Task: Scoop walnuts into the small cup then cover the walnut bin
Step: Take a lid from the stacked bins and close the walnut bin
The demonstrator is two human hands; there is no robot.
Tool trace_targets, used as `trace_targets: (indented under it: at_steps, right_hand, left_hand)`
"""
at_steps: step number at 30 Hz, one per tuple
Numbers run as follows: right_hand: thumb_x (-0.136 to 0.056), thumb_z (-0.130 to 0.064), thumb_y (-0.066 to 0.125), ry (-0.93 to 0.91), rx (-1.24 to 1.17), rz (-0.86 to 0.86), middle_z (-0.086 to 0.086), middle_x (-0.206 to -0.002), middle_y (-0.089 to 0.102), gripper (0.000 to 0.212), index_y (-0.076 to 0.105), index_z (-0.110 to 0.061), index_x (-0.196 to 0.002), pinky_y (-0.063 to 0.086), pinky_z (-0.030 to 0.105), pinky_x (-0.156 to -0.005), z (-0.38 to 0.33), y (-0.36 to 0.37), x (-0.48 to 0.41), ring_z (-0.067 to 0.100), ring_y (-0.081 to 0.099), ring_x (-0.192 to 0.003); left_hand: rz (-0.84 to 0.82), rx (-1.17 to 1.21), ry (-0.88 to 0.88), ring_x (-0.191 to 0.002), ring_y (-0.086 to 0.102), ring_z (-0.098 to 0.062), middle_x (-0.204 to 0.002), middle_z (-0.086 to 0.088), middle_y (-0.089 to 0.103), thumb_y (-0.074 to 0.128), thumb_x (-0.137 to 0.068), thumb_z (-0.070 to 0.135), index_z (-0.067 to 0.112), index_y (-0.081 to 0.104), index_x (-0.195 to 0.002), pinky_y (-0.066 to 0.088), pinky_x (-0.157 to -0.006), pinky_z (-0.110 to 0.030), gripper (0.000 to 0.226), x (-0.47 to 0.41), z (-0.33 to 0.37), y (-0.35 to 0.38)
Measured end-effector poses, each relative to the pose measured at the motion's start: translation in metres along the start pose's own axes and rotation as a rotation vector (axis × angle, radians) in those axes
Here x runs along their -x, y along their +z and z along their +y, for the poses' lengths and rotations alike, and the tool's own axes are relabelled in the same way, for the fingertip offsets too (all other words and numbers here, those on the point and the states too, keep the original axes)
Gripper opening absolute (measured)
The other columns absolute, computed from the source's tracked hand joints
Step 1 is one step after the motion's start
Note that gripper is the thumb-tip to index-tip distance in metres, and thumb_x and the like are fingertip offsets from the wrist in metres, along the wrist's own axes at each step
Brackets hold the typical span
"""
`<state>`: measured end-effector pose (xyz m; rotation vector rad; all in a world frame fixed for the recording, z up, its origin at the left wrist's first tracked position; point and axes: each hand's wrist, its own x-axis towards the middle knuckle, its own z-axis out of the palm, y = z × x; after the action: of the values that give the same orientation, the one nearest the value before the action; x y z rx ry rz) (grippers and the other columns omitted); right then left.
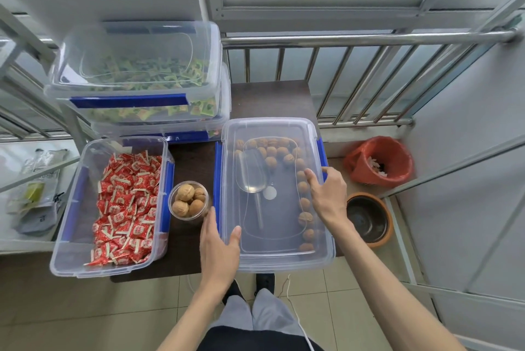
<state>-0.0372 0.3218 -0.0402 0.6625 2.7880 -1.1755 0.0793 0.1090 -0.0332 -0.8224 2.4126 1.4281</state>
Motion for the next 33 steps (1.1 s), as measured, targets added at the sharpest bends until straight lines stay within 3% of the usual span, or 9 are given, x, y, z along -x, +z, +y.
trace_targets:
  at_steps: [4, 7, 9, 14, 18, 22, 27, 30, 33]
  right_hand:
    - [-0.096, -0.036, 0.054, -0.042, 0.195, 0.04, 0.021, -0.123, 0.059, 0.038, 0.067, -0.003, -0.109, 0.041, 0.04, -0.095, -0.004, 0.002, 0.004, 0.038, 0.051, -0.116]
    - [-0.095, -0.032, 0.054, -0.014, 0.181, -0.016, 0.024, -0.112, 0.057, 0.035, 0.064, 0.0, -0.105, 0.043, 0.041, -0.091, -0.008, 0.002, 0.001, 0.043, 0.053, -0.107]
    - [-0.095, -0.028, 0.053, -0.015, 0.165, -0.02, 0.026, -0.109, 0.056, 0.032, 0.063, 0.002, -0.1, 0.043, 0.041, -0.089, -0.01, 0.0, 0.0, 0.044, 0.054, -0.104]
    - [-0.096, -0.025, 0.051, -0.048, 0.199, 0.008, 0.028, -0.102, 0.059, 0.033, 0.063, 0.005, -0.089, 0.046, 0.043, -0.083, -0.012, -0.006, -0.003, 0.044, 0.057, -0.096]
    - [-0.097, -0.024, 0.049, -0.054, 0.205, -0.011, 0.026, -0.107, 0.058, 0.03, 0.063, 0.003, -0.095, 0.046, 0.044, -0.088, -0.009, -0.001, -0.006, 0.043, 0.057, -0.1]
    - [-0.098, -0.024, 0.048, -0.033, 0.133, -0.003, 0.023, -0.105, 0.055, 0.029, 0.061, 0.001, -0.093, 0.047, 0.043, -0.086, -0.007, 0.004, -0.005, 0.042, 0.056, -0.097]
    - [-0.092, -0.031, 0.062, 0.059, -0.007, -0.04, 0.025, -0.124, 0.061, 0.044, 0.065, -0.001, -0.123, 0.043, 0.038, -0.097, 0.001, -0.005, -0.011, 0.037, 0.055, -0.118]
    - [-0.087, -0.04, 0.069, 0.339, -0.276, -0.165, 0.018, -0.148, 0.045, 0.075, 0.04, -0.002, -0.144, 0.038, 0.038, -0.107, 0.003, -0.015, -0.015, 0.033, 0.046, -0.134]
    - [-0.084, -0.042, 0.074, 0.407, -0.383, -0.227, 0.018, -0.155, 0.036, 0.092, 0.027, -0.001, -0.151, 0.037, 0.039, -0.108, 0.007, -0.021, -0.018, 0.032, 0.043, -0.138]
  left_hand:
    - [0.012, -0.091, 0.026, -0.156, 0.014, -0.016, -0.168, 0.001, 0.021, 0.055, -0.101, 0.026, 0.017, 0.022, -0.16, 0.017, -0.124, -0.037, 0.068, 0.0, -0.001, 0.007]
    - [0.001, 0.024, -0.044, -0.145, 0.04, -0.022, -0.155, -0.003, 0.044, 0.056, -0.101, 0.022, 0.019, 0.032, -0.156, 0.04, -0.115, -0.047, 0.06, -0.005, 0.002, 0.008]
    - [0.011, 0.046, -0.062, -0.14, 0.046, -0.023, -0.149, -0.004, 0.05, 0.056, -0.101, 0.019, 0.019, 0.036, -0.155, 0.046, -0.11, -0.048, 0.057, -0.006, 0.005, 0.007]
    - [0.018, 0.006, -0.059, -0.141, 0.046, -0.023, -0.151, -0.004, 0.05, 0.054, -0.101, 0.015, 0.014, 0.035, -0.156, 0.036, -0.109, -0.027, 0.058, 0.0, 0.011, 0.008]
    - [-0.002, -0.003, -0.053, -0.147, 0.038, -0.025, -0.158, -0.006, 0.042, 0.052, -0.103, 0.018, 0.015, 0.029, -0.158, 0.036, -0.114, -0.037, 0.06, -0.005, 0.015, 0.011]
    - [-0.004, -0.038, -0.033, -0.151, 0.031, -0.023, -0.162, -0.004, 0.035, 0.05, -0.104, 0.02, 0.015, 0.024, -0.16, 0.03, -0.116, -0.033, 0.061, -0.002, 0.019, 0.011]
    - [0.013, 0.038, -0.045, -0.148, 0.037, -0.021, -0.159, -0.003, 0.04, 0.057, -0.101, 0.021, 0.017, 0.031, -0.157, 0.032, -0.112, -0.029, 0.063, -0.002, 0.013, 0.01]
    - [0.01, 0.184, -0.15, -0.143, 0.041, -0.024, -0.158, -0.004, 0.041, 0.067, -0.094, 0.028, 0.022, 0.034, -0.154, 0.039, -0.114, -0.042, 0.07, -0.007, 0.006, 0.005]
    - [-0.082, 0.31, -0.269, -0.144, 0.041, -0.028, -0.16, -0.01, 0.037, 0.074, -0.089, 0.028, 0.015, 0.024, -0.158, 0.041, -0.11, -0.042, 0.086, -0.015, 0.002, -0.003]
